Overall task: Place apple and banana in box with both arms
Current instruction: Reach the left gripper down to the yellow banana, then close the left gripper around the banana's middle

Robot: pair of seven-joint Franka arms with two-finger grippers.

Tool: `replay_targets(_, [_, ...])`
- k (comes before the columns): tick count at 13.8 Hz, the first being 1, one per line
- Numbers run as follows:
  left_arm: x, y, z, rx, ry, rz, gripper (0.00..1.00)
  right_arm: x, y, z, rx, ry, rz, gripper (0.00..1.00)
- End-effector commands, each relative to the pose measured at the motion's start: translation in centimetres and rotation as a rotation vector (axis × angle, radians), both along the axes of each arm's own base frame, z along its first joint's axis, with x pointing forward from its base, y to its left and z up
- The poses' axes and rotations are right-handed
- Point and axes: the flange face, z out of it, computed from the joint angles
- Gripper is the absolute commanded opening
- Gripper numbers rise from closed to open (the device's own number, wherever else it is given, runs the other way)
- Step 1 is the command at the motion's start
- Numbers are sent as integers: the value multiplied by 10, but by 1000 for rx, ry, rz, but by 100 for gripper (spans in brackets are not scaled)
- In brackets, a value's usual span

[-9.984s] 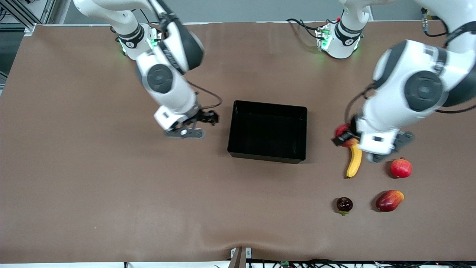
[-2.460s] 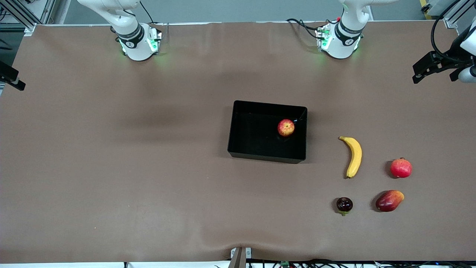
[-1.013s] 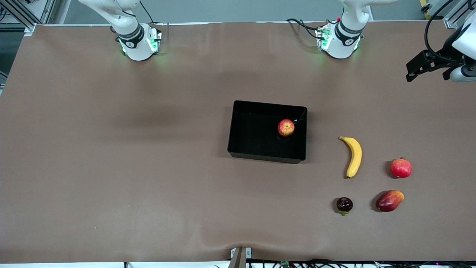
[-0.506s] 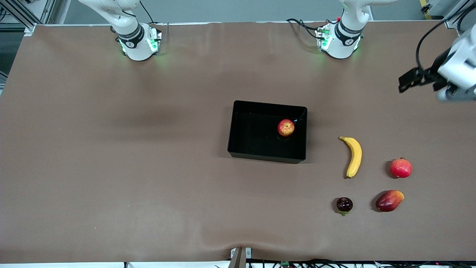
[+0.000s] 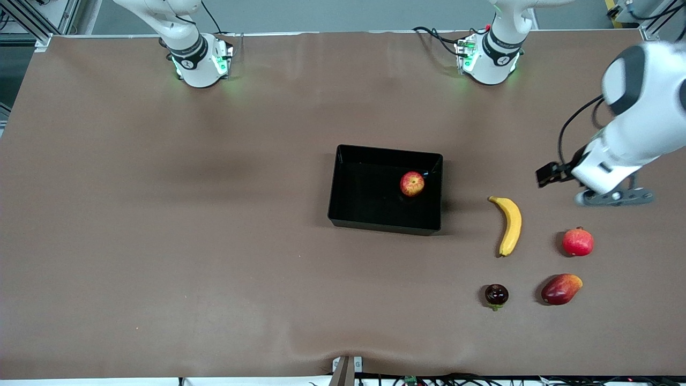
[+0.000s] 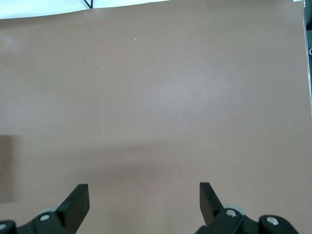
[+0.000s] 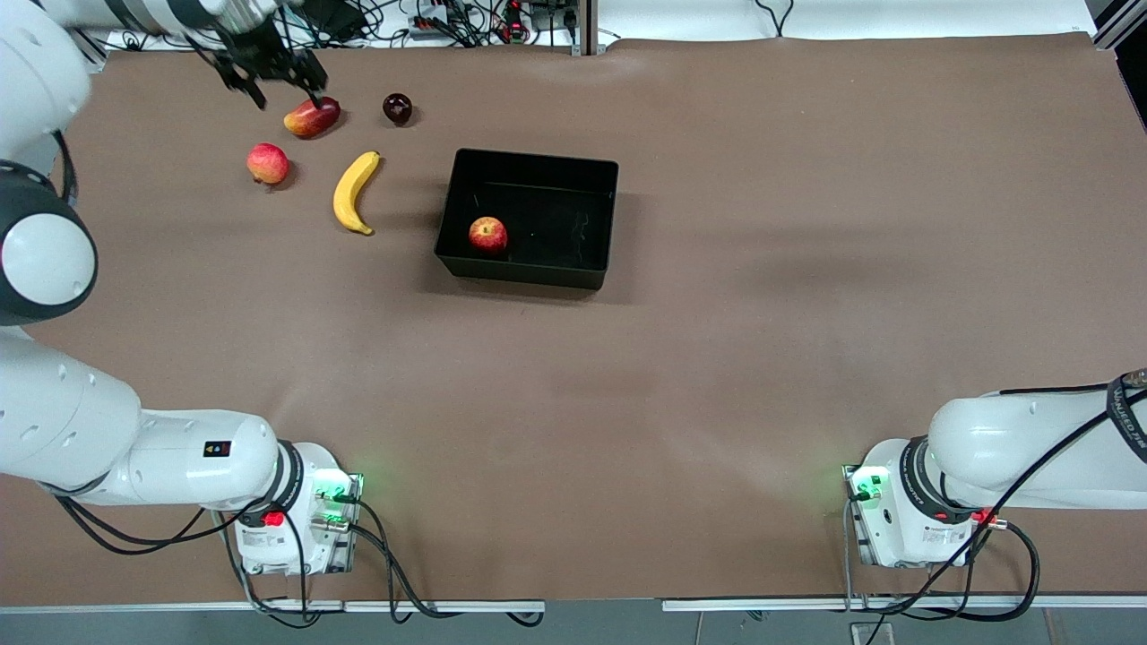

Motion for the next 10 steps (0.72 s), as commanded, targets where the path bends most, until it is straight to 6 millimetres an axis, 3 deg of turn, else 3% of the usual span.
replay_targets(1, [0, 0, -55, -15, -41, 7, 100, 2, 16, 6, -5, -3, 22, 100])
replay_targets(4, [18, 6, -123, -32, -71, 19, 100, 4, 57, 24, -12, -40, 95, 100])
replay_targets(6, [27, 9, -167, -44, -92, 27, 100, -2, 81, 47, -5, -77, 96, 100])
replay_targets(8, [28, 11, -199, -48, -84, 28, 100, -9, 81, 46, -1, -27, 91, 100])
replay_targets(10, [25, 14, -214, -43, -60, 27, 100, -20, 75, 66, -6, -67, 72, 100])
